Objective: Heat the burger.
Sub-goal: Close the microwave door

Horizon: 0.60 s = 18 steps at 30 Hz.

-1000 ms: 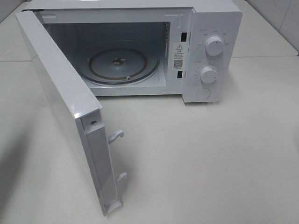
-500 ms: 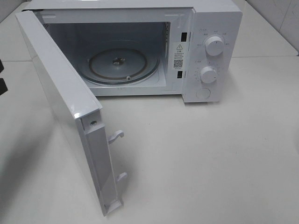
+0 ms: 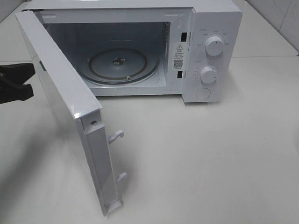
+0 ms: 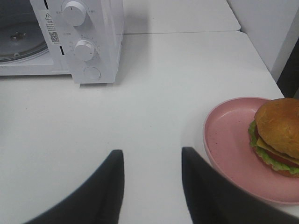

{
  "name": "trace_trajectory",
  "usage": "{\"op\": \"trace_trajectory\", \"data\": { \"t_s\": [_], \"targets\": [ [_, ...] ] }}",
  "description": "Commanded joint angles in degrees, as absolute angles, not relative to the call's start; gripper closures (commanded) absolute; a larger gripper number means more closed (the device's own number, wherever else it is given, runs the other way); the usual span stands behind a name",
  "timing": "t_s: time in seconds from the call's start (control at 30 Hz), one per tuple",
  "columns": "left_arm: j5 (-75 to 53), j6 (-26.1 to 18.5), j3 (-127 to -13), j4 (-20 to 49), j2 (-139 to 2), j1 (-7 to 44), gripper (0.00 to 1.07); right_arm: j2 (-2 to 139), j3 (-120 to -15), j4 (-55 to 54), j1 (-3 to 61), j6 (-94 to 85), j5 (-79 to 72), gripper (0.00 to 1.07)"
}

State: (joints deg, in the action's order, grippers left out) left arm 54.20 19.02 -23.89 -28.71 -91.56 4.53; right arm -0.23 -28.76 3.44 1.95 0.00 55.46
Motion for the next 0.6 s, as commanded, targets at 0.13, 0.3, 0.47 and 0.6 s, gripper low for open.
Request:
{"op": "trace_trajectory", "data": {
  "t_s": [0.13,0.3,0.47,0.6],
  "targets": [
    [54.4,19.1,-26.9,-27.8,-94.9,7.1,1.07,-1.7,-28.4,3.3,1.7,0.4,55.1,0.65],
    [53.4,19.0,-28.4,-27.2,-95.0,8.4,1.07,-1.7,-28.4,3.3,1.7,0.4,55.1,0.65],
    [53.4,19.1,-29.5,-26.2,-95.2,8.5,1.07,-1.7,-28.4,3.3,1.7,0.4,55.1,0.65],
    [53.6,19.1,-30.1,-25.7,-96.0,8.5,1.07,-1.7,-28.4,3.3,1.7,0.4,55.1,0.65]
  ]
}}
